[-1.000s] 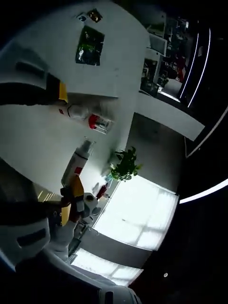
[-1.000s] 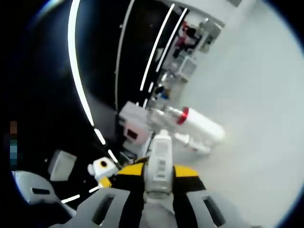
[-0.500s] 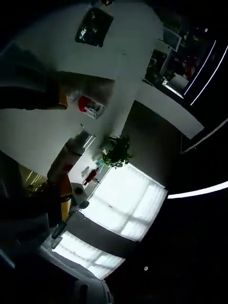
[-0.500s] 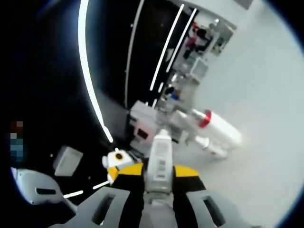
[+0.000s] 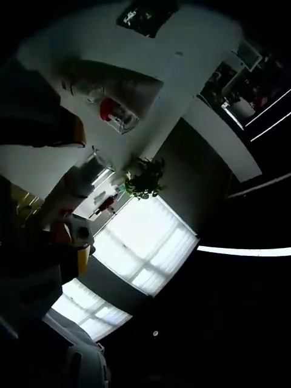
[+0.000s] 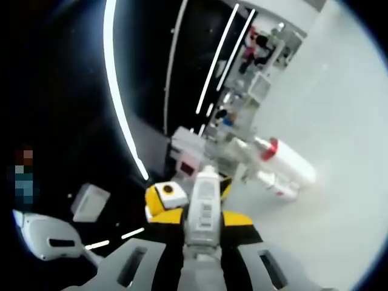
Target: Arrange the skincare products in the storage area until every visible bottle or jar stands upright without overlapping.
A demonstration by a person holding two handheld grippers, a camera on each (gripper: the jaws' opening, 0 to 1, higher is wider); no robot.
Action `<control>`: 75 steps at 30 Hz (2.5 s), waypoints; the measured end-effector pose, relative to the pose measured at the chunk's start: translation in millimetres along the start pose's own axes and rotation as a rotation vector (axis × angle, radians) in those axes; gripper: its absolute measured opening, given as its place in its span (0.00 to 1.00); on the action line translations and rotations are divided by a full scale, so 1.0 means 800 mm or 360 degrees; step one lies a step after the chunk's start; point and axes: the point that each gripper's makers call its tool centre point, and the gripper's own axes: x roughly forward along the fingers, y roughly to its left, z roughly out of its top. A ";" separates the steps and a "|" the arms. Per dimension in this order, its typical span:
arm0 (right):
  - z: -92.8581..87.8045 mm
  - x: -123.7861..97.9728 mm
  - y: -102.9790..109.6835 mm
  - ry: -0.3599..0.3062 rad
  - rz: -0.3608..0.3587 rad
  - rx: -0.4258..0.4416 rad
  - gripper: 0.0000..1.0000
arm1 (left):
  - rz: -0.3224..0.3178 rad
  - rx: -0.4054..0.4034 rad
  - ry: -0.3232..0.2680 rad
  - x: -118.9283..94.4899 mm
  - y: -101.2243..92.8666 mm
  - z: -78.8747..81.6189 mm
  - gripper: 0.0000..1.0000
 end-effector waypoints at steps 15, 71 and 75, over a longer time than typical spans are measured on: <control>0.008 -0.002 0.004 -0.0022 0.0019 0.0003 0.14 | -0.0037 -0.0103 -0.0035 0.004 0.007 0.001 0.50; 0.002 0.010 0.000 0.0010 0.0011 -0.0029 0.15 | -0.0093 -0.0301 -0.0033 0.013 -0.003 -0.020 0.20; 0.000 0.007 -0.009 0.0031 -0.0040 -0.0081 0.15 | -0.0072 -0.0298 -0.0013 0.015 0.001 -0.025 0.20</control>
